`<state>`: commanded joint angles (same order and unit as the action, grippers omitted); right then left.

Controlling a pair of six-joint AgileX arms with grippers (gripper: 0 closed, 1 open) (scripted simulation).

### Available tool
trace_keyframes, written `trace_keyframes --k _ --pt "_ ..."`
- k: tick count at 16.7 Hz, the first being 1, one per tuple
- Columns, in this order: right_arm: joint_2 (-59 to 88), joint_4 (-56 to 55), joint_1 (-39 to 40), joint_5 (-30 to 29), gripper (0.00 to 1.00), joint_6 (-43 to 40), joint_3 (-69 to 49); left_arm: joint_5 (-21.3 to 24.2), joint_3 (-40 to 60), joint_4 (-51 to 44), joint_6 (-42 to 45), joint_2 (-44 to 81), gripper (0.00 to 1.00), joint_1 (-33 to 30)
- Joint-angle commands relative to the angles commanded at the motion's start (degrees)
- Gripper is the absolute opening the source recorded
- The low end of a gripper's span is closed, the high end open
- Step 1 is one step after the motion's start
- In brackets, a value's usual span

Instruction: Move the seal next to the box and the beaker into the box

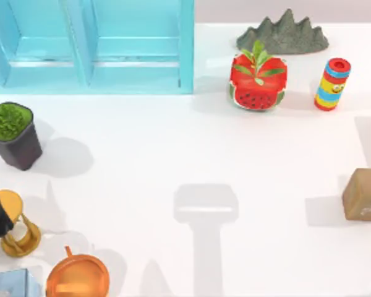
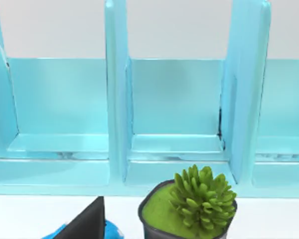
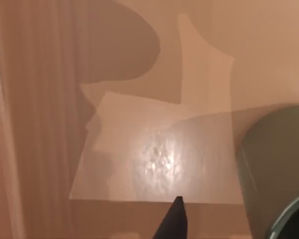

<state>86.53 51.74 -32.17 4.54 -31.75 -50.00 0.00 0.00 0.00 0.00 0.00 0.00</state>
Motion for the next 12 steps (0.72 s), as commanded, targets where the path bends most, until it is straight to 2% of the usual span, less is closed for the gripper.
trace_keyframes --k 2,3,12 --pt "0.00 0.00 0.00 0.00 0.98 0.00 0.00 0.00 0.00 0.00 0.00 0.00 1.00 0.00" --pt "0.00 0.00 0.00 0.00 1.00 0.00 0.00 0.00 0.00 0.00 0.00 0.00 1.00 0.00" --pt "-0.11 0.11 0.00 -0.05 1.00 -0.01 -0.16 0.00 0.00 0.00 0.00 0.00 1.00 0.00"
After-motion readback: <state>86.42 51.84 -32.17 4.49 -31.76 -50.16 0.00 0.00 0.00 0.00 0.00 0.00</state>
